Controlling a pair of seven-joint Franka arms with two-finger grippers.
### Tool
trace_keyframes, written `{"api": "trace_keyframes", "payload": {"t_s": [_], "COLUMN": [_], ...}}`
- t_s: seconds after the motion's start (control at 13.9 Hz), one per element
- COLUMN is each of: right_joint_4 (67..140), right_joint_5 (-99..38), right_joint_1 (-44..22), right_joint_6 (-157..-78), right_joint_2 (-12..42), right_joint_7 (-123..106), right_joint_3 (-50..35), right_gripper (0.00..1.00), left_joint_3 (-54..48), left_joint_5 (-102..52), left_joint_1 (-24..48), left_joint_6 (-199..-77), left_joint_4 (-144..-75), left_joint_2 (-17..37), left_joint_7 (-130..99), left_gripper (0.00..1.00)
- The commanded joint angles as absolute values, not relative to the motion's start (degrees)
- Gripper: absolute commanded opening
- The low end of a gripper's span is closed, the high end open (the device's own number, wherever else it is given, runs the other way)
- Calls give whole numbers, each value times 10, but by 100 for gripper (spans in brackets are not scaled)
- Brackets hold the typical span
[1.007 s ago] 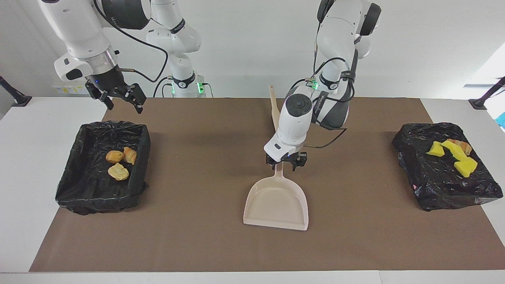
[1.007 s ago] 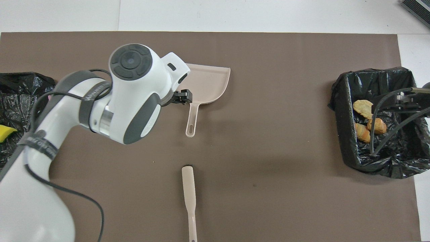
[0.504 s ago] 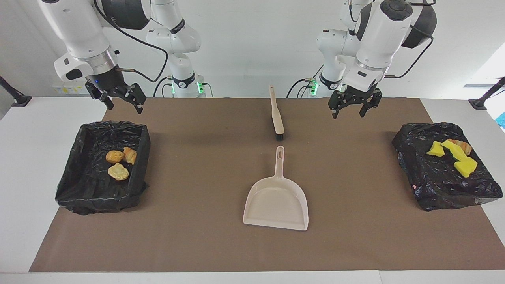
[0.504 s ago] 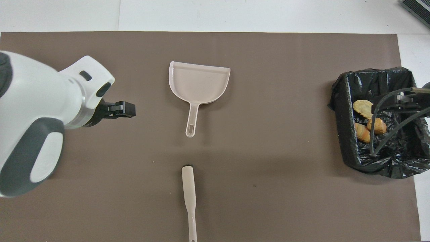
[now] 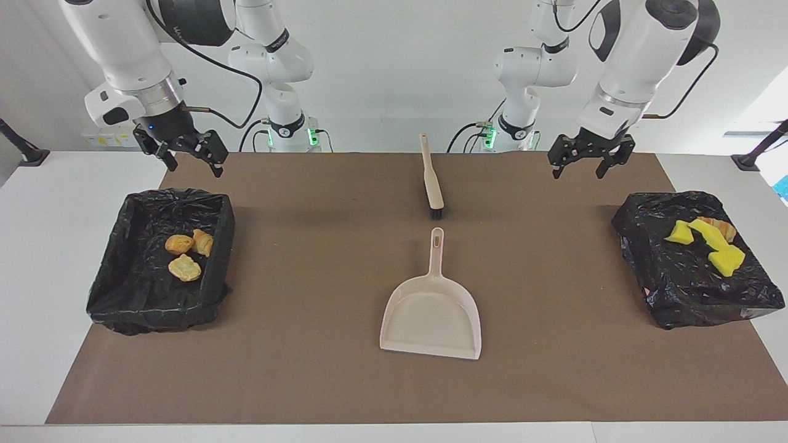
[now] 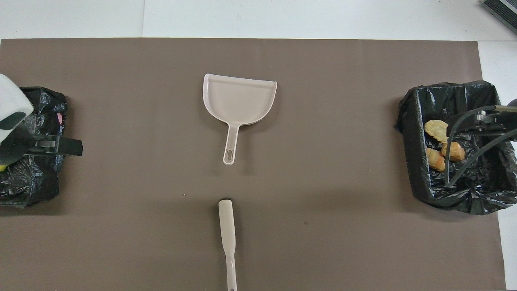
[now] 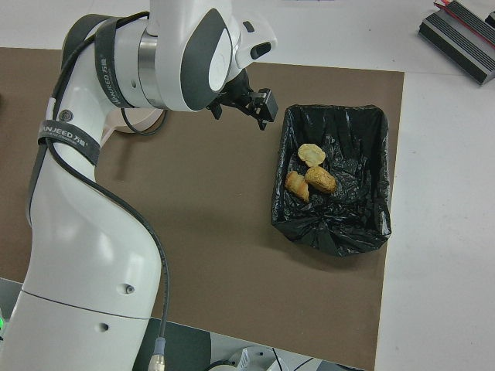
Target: Sweep and dump trash in bin
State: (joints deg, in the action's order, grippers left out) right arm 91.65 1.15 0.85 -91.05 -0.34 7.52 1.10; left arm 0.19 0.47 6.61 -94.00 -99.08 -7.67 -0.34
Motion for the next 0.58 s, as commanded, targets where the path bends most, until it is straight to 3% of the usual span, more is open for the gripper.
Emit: {"api": "trace_keyframes", "payload": {"t_s": [0.0, 0.14, 0.5], "right_joint_4": [918, 918, 918], "right_joint_5": [6, 6, 6], "right_joint_1": [12, 12, 12], "right_joint_6": [-908, -908, -908], "right_joint_2": [-9, -9, -9], "right_joint_7": [64, 64, 64], "right_joint_3": [9, 8, 9], "right_gripper": [100, 100, 100], "left_joint_3": [-1, 3, 2], "left_joint_5": [-3, -4, -28], "left_joint_1": [47, 43, 7], "left_joint_6": [-873, -834, -817], "left_joint_4": [-902, -854, -846], "left_joint_2": [-36, -9, -16], "left_joint_7": [8, 11, 60], "left_gripper": [100, 100, 100]}}
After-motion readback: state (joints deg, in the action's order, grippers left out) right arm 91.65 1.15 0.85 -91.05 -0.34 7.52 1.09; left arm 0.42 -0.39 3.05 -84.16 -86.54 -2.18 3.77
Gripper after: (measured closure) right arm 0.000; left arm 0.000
